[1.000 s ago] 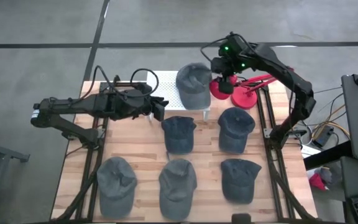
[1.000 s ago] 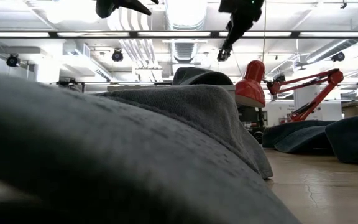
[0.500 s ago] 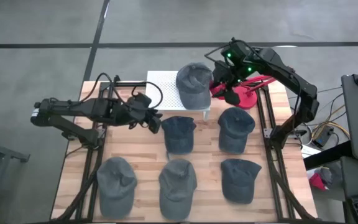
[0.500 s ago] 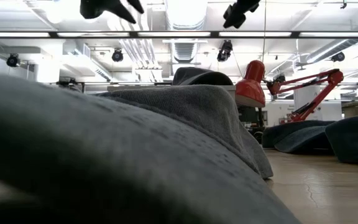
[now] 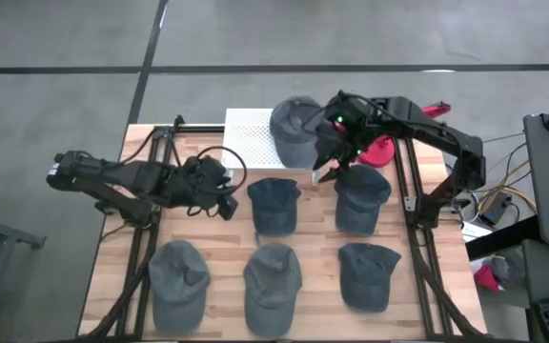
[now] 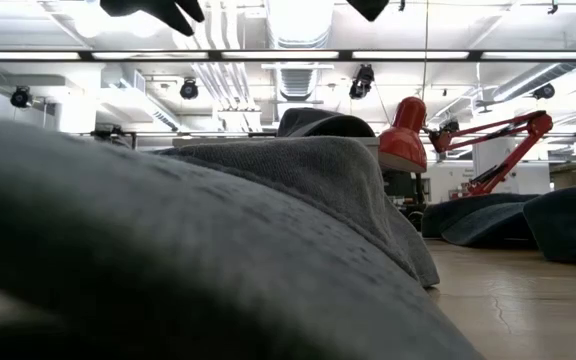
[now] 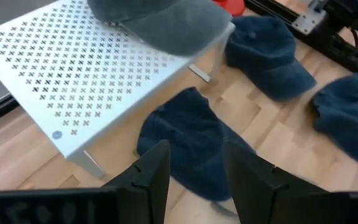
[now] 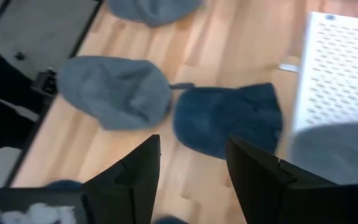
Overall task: Pick & Place hat
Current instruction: Stack the left gray cap on the gray cap on the shelf
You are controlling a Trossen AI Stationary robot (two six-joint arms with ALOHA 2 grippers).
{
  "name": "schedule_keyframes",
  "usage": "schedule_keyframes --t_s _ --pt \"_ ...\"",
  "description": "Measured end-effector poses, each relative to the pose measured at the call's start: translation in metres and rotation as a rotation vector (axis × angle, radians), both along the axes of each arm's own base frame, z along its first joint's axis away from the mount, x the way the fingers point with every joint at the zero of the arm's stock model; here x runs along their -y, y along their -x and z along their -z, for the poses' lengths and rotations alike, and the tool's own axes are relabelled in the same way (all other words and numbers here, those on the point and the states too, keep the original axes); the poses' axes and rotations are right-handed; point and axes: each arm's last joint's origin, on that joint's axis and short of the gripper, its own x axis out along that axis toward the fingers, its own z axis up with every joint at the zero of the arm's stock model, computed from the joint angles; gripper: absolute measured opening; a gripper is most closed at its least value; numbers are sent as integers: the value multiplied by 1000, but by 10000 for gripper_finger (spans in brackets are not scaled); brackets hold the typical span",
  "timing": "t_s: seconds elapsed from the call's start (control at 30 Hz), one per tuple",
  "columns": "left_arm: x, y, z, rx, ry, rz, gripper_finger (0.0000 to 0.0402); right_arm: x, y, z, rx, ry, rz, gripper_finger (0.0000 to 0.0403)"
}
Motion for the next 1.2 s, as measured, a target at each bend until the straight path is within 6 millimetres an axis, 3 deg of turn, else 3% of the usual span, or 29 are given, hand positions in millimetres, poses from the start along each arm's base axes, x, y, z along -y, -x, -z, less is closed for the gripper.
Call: schedule_keyframes --t_s 0.33,0.67,0.97,1.2 --pt "23 9 10 -36 21 67 145 -47 -12 -4 35 -61 -71 160" --pt "44 17 35 -75 74 79 145 -68 -19 7 18 -50 -157 143" --pt "53 23 41 -105 76 111 145 -64 -23 37 53 -36 -166 132" --pt "52 26 46 -154 85 115 145 -57 1 52 170 -75 -82 141"
